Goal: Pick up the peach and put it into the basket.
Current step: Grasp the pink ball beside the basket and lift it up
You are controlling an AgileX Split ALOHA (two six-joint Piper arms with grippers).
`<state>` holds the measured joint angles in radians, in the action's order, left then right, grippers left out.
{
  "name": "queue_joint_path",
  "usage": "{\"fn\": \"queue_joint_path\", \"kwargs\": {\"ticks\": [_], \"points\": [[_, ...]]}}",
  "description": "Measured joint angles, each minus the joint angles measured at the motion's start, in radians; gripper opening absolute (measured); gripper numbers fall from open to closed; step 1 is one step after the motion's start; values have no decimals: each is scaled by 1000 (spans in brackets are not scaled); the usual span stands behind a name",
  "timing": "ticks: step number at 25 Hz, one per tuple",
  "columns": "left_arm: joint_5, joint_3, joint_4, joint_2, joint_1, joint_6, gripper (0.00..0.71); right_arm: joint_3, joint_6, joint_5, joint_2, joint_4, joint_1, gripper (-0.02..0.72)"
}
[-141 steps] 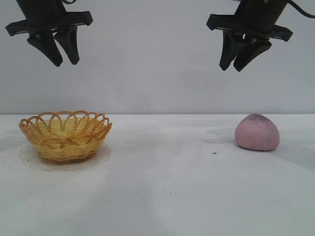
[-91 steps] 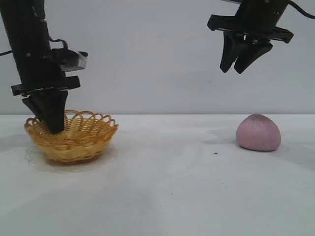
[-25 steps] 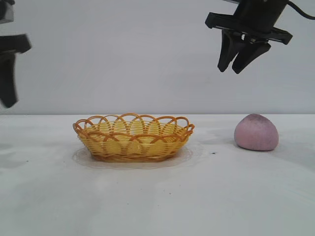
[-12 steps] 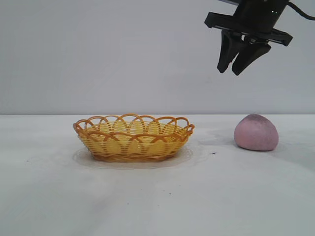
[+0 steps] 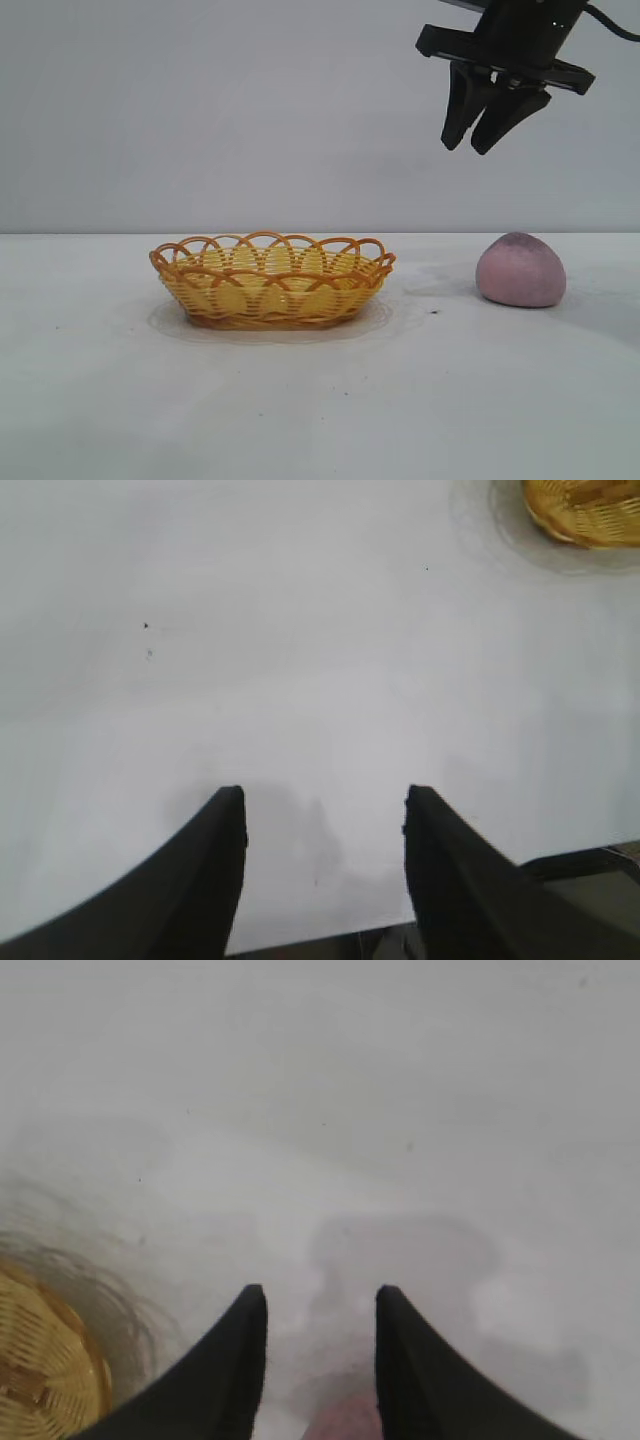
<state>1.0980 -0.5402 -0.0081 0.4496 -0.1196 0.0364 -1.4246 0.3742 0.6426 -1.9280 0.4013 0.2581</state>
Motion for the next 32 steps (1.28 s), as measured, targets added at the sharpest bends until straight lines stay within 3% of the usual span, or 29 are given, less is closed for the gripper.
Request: {"fn": "queue_joint_path", "kwargs": {"ticks": [13, 17, 20, 25, 28, 32], "points": [[18, 50, -18, -445, 0, 1, 319, 0, 6, 36, 0, 3, 0, 209], [22, 50, -18, -466, 0, 1, 319, -1, 6, 59, 0, -18, 0, 209], [22, 50, -18, -468, 0, 1, 319, -1, -21, 114, 0, -76, 0, 209], [22, 50, -18, -468, 0, 1, 319, -1, -152, 193, -29, -244, 0, 209], [22, 50, -18, -468, 20, 1, 319, -1, -171, 203, -64, -257, 0, 209], [22, 50, -21, -468, 94, 1, 319, -1, -176, 199, -115, -257, 0, 209]]}}
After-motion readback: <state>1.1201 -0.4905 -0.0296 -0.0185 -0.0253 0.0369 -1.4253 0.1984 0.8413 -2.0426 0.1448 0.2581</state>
